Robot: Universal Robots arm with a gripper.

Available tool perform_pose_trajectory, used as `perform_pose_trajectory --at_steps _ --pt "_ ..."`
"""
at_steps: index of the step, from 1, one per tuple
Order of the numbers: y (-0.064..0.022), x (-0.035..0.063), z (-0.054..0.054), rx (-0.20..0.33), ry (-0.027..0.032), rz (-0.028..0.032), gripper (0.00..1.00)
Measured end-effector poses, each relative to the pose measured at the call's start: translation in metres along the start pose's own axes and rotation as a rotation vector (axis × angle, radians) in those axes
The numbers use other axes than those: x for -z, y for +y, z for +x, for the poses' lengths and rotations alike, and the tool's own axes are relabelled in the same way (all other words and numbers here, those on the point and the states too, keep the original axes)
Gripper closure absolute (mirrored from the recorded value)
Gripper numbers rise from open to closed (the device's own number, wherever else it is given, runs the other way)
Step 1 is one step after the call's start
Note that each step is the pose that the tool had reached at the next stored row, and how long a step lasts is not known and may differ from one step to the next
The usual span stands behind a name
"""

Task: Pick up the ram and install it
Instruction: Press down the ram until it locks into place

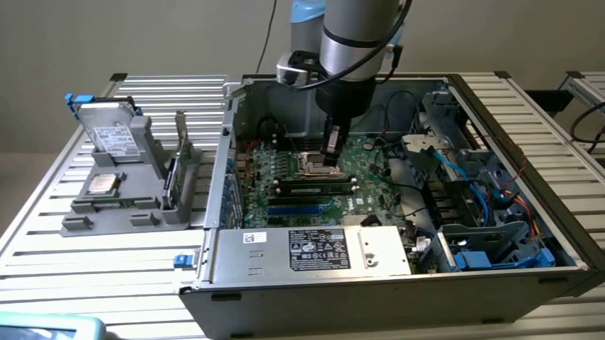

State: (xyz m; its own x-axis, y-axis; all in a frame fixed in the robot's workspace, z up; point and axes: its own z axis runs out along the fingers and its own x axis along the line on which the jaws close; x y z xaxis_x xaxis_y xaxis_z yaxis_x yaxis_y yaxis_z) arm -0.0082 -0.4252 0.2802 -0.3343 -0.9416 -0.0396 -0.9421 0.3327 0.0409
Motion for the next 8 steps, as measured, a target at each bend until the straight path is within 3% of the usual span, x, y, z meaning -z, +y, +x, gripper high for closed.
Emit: perform_pose_trajectory --at_steps 8 --pt "0.0001 0.0011 0.0 -0.124 -0.0051 0.0049 0.89"
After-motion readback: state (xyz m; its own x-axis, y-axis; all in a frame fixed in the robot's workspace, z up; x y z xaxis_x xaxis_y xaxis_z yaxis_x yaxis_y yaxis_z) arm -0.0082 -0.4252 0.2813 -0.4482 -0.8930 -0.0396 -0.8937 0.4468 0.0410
